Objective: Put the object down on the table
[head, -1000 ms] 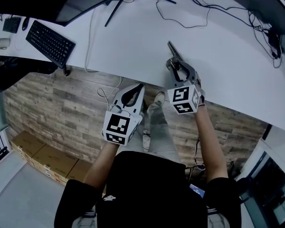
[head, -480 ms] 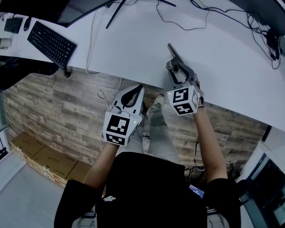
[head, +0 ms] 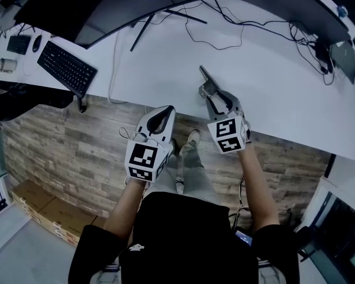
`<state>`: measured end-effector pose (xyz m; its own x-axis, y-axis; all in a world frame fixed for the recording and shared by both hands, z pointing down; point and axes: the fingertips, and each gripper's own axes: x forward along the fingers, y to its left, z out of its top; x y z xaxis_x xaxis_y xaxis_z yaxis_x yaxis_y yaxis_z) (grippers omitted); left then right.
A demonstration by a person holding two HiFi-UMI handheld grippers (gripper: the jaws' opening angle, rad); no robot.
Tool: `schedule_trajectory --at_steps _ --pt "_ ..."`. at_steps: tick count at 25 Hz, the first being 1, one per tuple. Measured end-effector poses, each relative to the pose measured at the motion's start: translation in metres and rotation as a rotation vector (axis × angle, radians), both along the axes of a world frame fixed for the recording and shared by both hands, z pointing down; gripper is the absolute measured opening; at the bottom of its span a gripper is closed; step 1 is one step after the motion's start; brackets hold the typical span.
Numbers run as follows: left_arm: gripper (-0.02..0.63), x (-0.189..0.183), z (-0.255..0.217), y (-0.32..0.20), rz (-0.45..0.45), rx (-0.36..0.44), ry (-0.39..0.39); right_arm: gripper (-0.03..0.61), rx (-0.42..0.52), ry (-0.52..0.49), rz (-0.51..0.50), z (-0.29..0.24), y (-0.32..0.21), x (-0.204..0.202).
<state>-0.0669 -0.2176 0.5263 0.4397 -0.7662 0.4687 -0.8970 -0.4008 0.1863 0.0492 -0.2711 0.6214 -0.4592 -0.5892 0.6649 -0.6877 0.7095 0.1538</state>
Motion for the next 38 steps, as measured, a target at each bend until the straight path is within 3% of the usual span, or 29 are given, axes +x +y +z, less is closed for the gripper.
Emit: schedule_trajectory --at_steps 5,14,24,38 --pt "0.014 0.002 -0.034 -0.004 0.012 0.063 -0.007 0.086 0.021 -0.092 0.075 -0.046 0.005 0.009" --pt "0.014 0.007 -0.1 -0.005 0.046 0.181 0.0 0.038 0.117 -0.178 0.193 -0.132 0.019 0.025" --pt "0.014 0.007 -0.165 0.001 0.079 0.306 -0.009 0.025 0.277 -0.22 0.303 -0.218 0.025 0.043" --pt "0.014 0.012 -0.232 0.019 0.104 0.432 -0.014 0.025 0.434 -0.315 0.345 -0.306 0.057 0.054"
